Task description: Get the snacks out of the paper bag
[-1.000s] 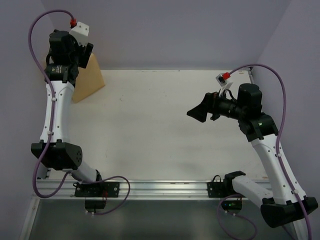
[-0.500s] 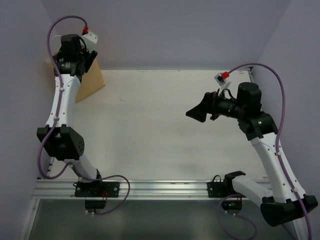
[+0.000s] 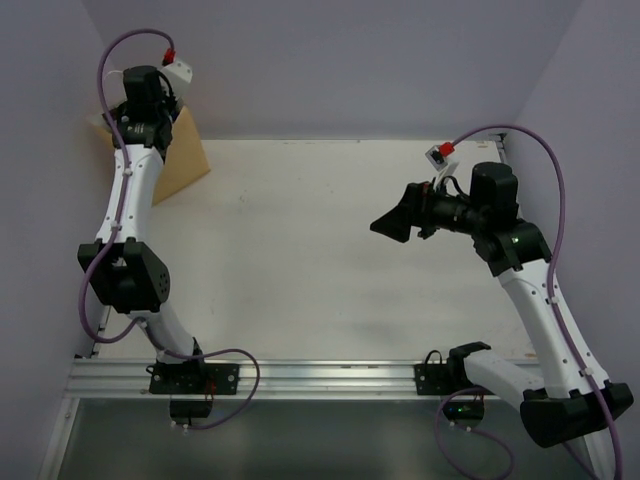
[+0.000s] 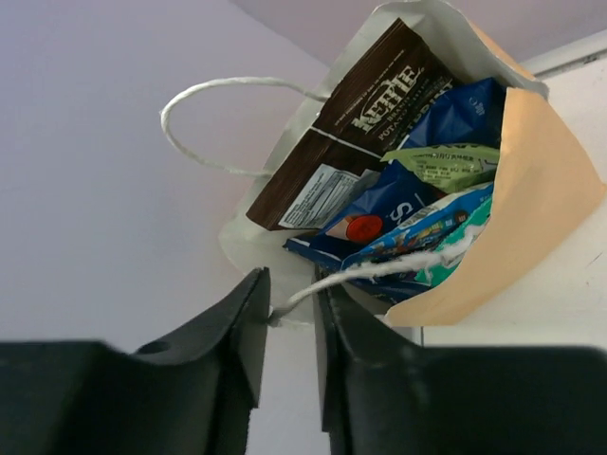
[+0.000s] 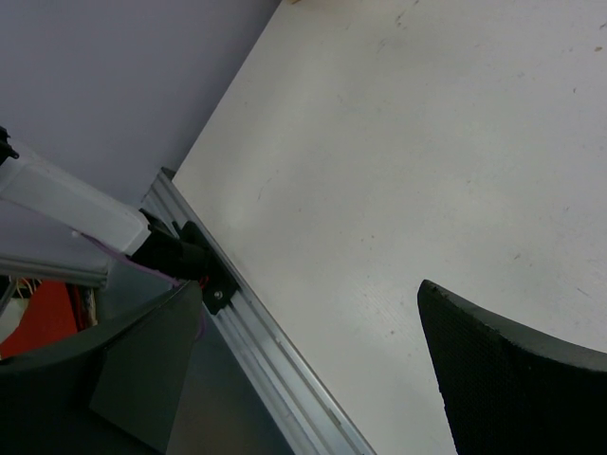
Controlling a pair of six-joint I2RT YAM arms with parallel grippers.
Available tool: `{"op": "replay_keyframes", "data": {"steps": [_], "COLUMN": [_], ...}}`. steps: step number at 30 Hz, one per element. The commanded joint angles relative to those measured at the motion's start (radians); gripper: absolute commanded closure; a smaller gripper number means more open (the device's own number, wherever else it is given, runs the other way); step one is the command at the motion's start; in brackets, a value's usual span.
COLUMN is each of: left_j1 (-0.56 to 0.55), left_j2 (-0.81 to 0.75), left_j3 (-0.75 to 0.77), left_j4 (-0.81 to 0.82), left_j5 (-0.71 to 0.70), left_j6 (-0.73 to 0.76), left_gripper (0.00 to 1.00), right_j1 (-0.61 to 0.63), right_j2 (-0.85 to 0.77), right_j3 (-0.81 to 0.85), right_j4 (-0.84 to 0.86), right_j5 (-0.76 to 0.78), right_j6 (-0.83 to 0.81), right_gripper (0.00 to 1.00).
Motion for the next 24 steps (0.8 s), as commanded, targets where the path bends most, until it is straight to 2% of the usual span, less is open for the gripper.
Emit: {"op": "replay_keyframes", "data": {"steps": [1, 4, 7, 12, 19, 24], "left_j1": [0.008, 0.006, 0.005, -0.024, -0.182, -0.248], "left_j2": [0.014, 0.011, -0.003, -0.062, -0.145, -0.200], "left_j3": [0.039, 0.048, 0.056, 0.053, -0.005, -0.027], "left_j4": [0.068, 0.056, 0.031, -0.002, -0.041, -0.099], "left_j5": [-0.004, 0.025, 0.066, 0.129, 0.083, 0.121], "left_j6": [0.012, -0.011, -0.043, -0.100, -0.108, -0.207], "left_gripper": [0.72, 0.93, 1.00, 1.00, 1.00, 1.00], "right_j1": [0.004, 0.004, 0.004, 0.004, 0.004, 0.003], "right_j2": [0.001, 0.001, 0.000, -0.012, -0.046, -0.077], "right_j3": [0.041, 0.041, 0.041, 0.044, 0.038, 0.030], "right_j4": [0.019, 0.018, 0.019, 0.021, 0.022, 0.022], "right_j5": [-0.024, -0.017, -0.013, -0.010, -0.001, 0.004], "right_j6": [0.006, 0.006, 0.003, 0.000, -0.006, -0.009], "right_gripper": [0.01, 0.01, 0.01, 0.01, 0.01, 0.01]}}
